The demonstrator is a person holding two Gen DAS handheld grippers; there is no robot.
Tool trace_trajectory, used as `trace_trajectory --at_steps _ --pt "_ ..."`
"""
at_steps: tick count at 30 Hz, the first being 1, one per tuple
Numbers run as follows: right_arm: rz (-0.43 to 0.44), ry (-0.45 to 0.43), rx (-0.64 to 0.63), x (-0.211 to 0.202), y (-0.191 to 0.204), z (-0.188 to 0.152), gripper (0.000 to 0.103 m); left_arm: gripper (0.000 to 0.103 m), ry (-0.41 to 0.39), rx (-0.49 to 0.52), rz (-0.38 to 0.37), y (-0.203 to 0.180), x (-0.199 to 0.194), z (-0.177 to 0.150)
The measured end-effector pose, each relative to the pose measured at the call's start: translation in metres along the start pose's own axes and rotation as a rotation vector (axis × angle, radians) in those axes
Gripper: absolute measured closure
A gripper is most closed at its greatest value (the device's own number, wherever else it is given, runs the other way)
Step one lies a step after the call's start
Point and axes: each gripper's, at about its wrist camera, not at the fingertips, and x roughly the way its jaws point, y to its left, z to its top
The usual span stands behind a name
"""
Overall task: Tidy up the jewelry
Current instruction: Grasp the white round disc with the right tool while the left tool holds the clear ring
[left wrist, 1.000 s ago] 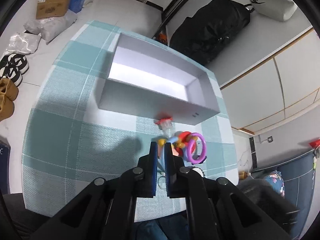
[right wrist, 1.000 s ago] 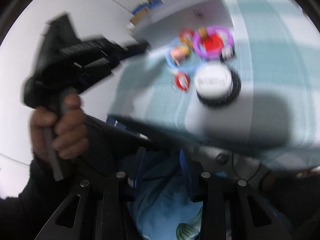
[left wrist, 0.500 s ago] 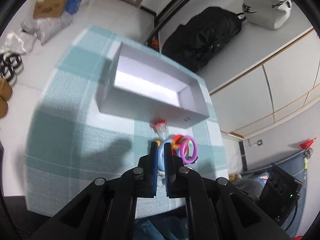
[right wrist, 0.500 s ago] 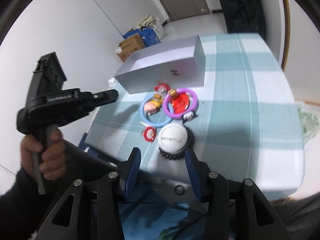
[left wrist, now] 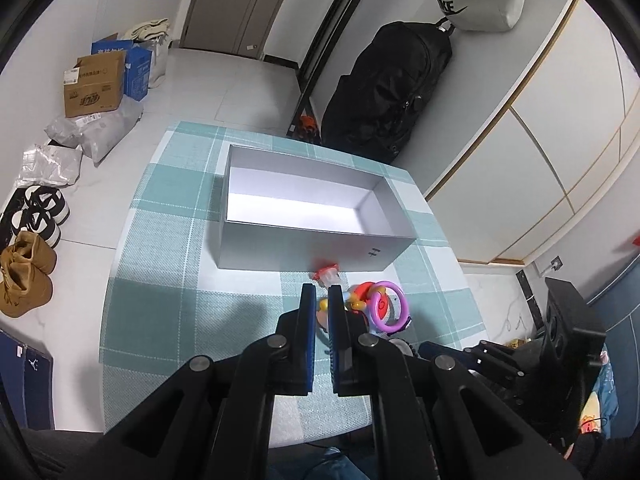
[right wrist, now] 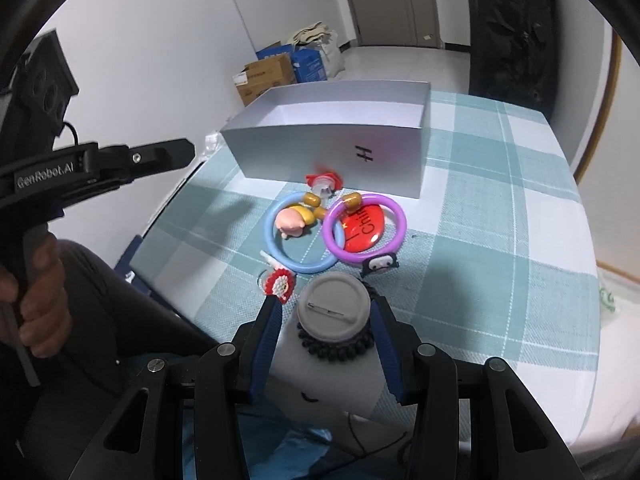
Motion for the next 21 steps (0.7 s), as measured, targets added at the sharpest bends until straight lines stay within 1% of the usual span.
trace_trajectory --at_steps 2,6,11,13,15,17,20,21 --pt "-0.029 0.010 -0.022 0.004 0.003 -0.001 0.059 0.101 0.005 -0.007 -0.005 0.000 0.000 0.000" --pt "-0.053 0.003 -0.049 0.006 0.006 -0.001 0.063 0.101 0.000 -0.014 -0.018 -0.001 -0.002 0.000" --pt "-0.087 0.011 -0.113 0.013 0.015 0.000 0.064 0.101 -0.008 -0.003 -0.017 -0.004 -0.004 0.000" --pt "-0.107 0.023 -0.146 0.018 0.021 -0.001 0.071 0.101 -0.010 -0.001 -0.011 -0.004 -0.004 0.000" --pt "-0.115 0.025 -0.158 0.020 0.023 -0.002 0.073 0.101 -0.013 0.004 -0.010 -0.004 -0.005 0.000" --pt "-0.104 0.018 -0.149 0.019 0.022 -0.001 0.078 0.101 -0.011 0.008 -0.010 -0.005 -0.005 -0.001" --pt "-0.078 0.003 -0.119 0.015 0.017 0.000 0.079 0.101 0.008 0.011 -0.006 -0.006 -0.001 -0.002" --pt "-0.068 -0.003 -0.108 0.013 0.015 0.000 0.089 0.101 0.015 0.010 -0.008 -0.006 0.000 -0.003"
